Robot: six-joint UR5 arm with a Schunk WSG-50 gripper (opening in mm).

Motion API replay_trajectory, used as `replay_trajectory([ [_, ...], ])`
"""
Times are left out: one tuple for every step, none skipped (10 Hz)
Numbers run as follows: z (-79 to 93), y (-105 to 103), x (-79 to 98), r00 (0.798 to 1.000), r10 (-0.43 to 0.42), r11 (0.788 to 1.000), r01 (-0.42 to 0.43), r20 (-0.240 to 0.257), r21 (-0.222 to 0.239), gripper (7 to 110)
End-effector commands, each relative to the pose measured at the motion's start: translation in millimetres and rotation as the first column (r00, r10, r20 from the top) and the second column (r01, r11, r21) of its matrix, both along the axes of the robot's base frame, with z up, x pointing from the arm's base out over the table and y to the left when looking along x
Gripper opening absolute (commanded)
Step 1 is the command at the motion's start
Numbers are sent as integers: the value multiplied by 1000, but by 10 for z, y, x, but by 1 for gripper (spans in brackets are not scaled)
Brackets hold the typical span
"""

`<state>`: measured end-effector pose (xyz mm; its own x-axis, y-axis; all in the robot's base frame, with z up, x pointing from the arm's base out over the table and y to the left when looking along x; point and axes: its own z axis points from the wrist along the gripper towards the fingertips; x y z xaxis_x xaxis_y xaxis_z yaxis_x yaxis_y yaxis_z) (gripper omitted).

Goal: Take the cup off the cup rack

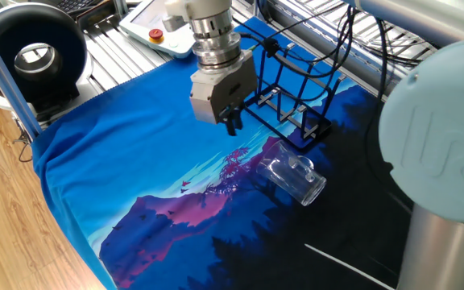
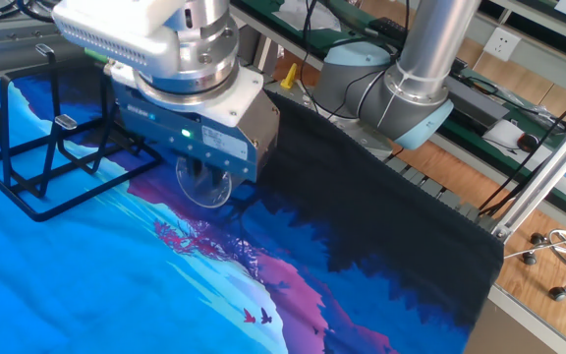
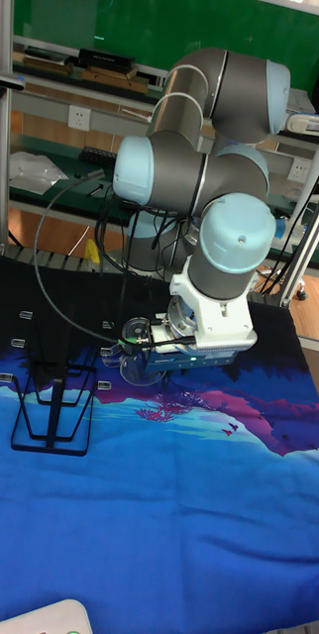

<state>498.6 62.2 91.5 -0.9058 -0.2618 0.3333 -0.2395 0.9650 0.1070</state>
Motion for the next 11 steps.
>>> replay_trajectory([
  [52, -130, -72, 999, 42, 998, -43, -32, -40, 22],
  [75, -179, -122, 998, 37, 997, -40, -54, -61, 22],
  [82, -187, -186, 997, 32, 997, -37, -73, -67, 22],
  [-3, -211, -313, 997, 39, 997, -44, -73, -69, 22],
  [-95, -250, -430, 996, 48, 996, -54, -82, -68, 22],
  [-171, -325, -523, 993, 65, 995, -71, -94, -71, 44],
  [-237, -346, -643, 990, 75, 995, -82, -120, -53, 44],
  [-211, -354, -800, 982, 76, 995, -85, -174, -47, 44],
  [-171, -371, -897, 973, 87, 994, -99, -212, -49, 44],
  [-168, -316, -945, 970, 101, 994, -109, -221, -24, 44],
  [-183, -279, -977, 967, 115, 993, -120, -226, -7, 44],
])
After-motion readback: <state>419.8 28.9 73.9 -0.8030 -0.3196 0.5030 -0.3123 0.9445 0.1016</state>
